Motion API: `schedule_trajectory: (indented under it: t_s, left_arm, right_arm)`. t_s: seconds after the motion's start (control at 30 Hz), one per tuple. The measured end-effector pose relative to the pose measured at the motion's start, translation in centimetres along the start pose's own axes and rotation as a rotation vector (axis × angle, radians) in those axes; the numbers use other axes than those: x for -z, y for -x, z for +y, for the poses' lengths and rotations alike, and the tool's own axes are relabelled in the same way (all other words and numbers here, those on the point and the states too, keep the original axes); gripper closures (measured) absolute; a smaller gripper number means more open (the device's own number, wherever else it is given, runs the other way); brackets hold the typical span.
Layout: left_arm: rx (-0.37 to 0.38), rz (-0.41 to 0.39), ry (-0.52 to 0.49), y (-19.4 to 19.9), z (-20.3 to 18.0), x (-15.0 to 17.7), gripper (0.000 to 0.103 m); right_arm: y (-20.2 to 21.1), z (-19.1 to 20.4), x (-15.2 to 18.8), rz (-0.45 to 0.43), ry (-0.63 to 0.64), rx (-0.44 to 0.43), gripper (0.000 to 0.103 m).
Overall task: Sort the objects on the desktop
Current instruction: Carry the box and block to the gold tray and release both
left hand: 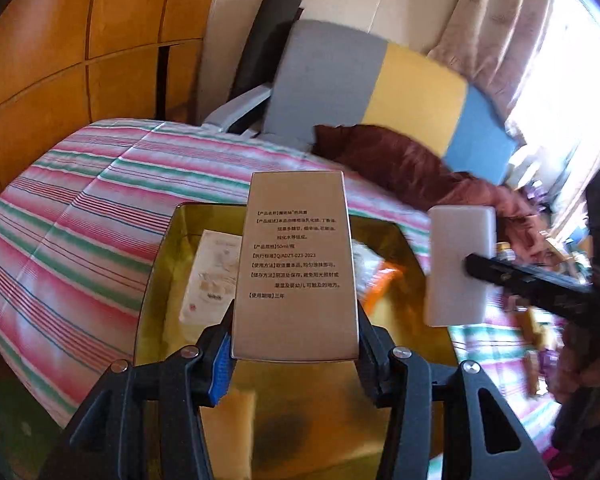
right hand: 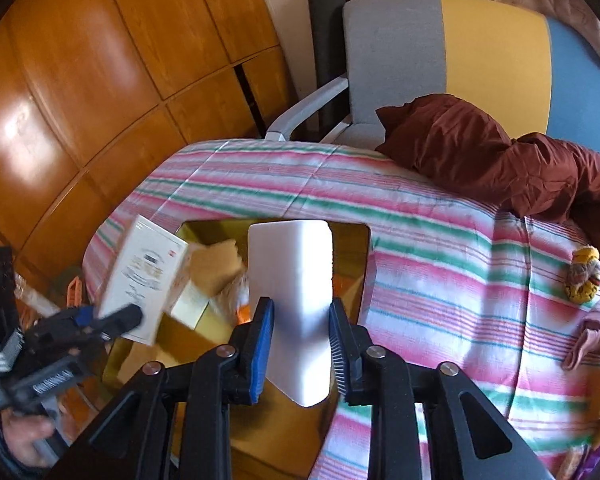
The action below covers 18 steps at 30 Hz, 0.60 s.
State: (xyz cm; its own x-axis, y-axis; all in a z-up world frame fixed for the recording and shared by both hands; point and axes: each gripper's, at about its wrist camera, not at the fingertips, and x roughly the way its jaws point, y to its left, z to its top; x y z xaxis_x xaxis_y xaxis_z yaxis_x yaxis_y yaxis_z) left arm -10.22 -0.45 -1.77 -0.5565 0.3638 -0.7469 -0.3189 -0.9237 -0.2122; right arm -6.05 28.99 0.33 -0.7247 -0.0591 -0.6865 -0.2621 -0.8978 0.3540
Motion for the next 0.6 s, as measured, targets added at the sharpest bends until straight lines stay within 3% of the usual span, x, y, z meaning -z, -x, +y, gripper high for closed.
schedule_trajectory:
  t_s: [0.1,0.17,0.5,0.6]
  left_arm:
    - [-0.021,0.022,0.045,-1.1,0.6,-0.3,0.05]
    - [-0.059,0.007,0.013,-0.9,0.4,-0.1,0.044]
    - [-0.106,-0.02,-0.025,0.6,0.3,1.4,0.043]
    - [-0.109,-0.031,-0.024,1.3,0.2,1.9,0.043]
  right_arm:
    - [-1.1,-0.1,-0.9,0.01,-0.016,0.021,0.054]
    - [-1.5,-0.2,-1.0,0.008,-0.013,0.039,0.053]
    - [-1.9,-0.7,1.4,0.039,-0.017,0.046,0.053]
    - [-1.6,-0.5,2.0,0.035,-0.013,0.045,0.048]
